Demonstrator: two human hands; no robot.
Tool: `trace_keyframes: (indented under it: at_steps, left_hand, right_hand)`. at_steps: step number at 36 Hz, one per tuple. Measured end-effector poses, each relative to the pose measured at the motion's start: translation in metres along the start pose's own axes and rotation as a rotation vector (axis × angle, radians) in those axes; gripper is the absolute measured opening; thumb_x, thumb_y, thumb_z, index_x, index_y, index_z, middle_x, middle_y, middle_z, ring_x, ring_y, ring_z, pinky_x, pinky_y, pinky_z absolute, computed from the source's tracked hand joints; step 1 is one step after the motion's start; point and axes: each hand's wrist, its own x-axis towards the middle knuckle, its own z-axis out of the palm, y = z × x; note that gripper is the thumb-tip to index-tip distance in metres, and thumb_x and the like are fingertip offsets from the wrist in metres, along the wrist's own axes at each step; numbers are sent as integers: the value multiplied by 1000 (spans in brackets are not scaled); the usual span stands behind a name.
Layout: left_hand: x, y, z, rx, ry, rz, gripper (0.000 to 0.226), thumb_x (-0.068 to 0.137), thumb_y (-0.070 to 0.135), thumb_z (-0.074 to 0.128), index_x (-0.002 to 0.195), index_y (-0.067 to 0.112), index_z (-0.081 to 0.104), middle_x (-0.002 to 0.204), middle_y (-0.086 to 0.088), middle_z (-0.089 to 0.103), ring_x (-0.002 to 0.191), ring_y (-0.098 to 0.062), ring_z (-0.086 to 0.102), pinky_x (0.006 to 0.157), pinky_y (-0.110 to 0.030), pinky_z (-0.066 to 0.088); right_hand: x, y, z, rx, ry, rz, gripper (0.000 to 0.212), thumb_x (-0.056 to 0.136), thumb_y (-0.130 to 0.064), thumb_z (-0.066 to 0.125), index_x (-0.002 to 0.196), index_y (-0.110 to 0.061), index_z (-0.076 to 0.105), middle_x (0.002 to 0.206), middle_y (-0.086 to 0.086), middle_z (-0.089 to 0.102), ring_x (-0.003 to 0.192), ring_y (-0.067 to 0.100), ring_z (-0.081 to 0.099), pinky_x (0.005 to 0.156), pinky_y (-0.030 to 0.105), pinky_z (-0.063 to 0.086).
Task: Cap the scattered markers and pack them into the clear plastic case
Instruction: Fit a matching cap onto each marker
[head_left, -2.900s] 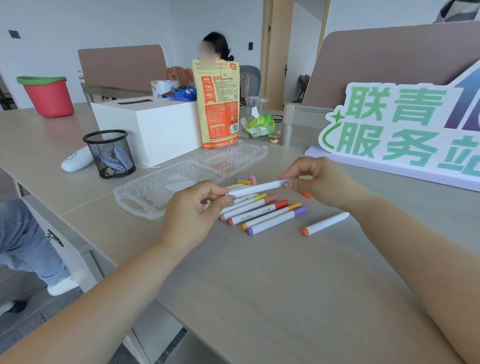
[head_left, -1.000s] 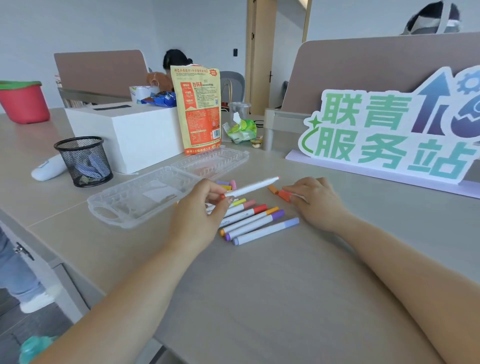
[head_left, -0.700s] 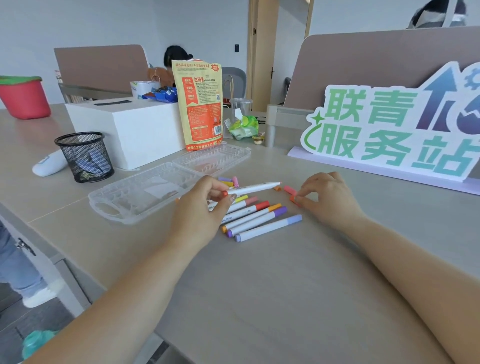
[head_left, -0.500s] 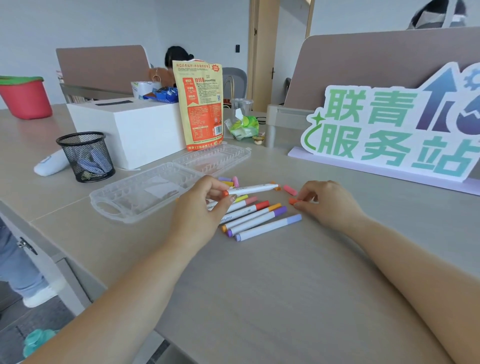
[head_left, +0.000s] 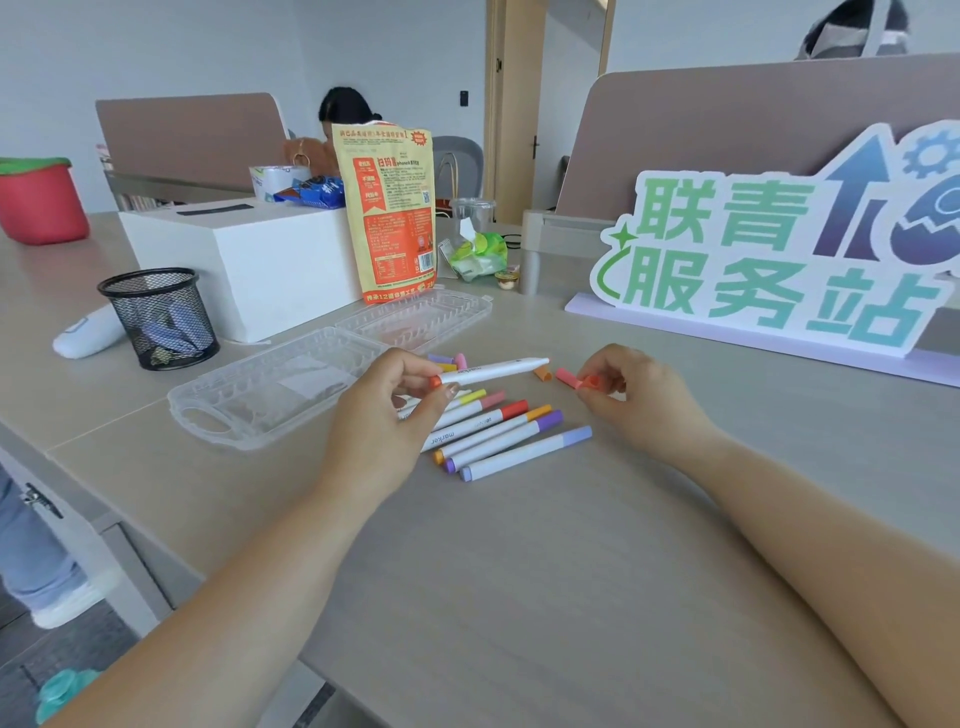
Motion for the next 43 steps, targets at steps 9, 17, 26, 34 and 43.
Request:
trace_keyframes:
  at_steps: [9,17,26,34,43]
  left_hand:
    - [0,4,-1,-60,-14,24,22,84,15,69,82,35,61,80,20,69,82,0,63,73,-12,43]
    - [-1,8,-4,-100,9,34,16,87,7,65,86,23,61,78,36,65,75,11,59,69,-3,39]
    - [0,8,-4,-112,6,21,15,87,8,65,86,23,61,77,34,65,71,11,59,67,-4,39]
    - [-1,7,-4,-117,-10,-16,19,84,13,69,84,32,62,79,18,69,73,5,59,67,-10,42]
    - [-1,8,-4,-158,-26,-16,19,82,10,71,83,29,65,78,26,68,68,6,58,62,-8,41]
  right_hand:
    - [-3,-8,-3,297,-10,-18,4,85,-18,69,89,-18,68,84,-10,68,83,4,60,85,26,47]
    - [-3,-6,-1,272,-9,-50,10,82,-27,72,91,-30,70,91,-6,64,90,12,54,79,20,41]
    - [-2,-5,-2,215,-4,-91,12,78,-25,75,90,-24,72,91,0,62,86,2,50,73,6,35]
    - [-2,-6,-1,156,-1,-157,10,80,-26,73,90,-24,75,90,-3,61,90,4,48,78,11,34]
    - [-9,-21,-2,241,-53,-158,15,86,-21,67,90,-35,68,87,-22,62,86,-2,52,76,6,38]
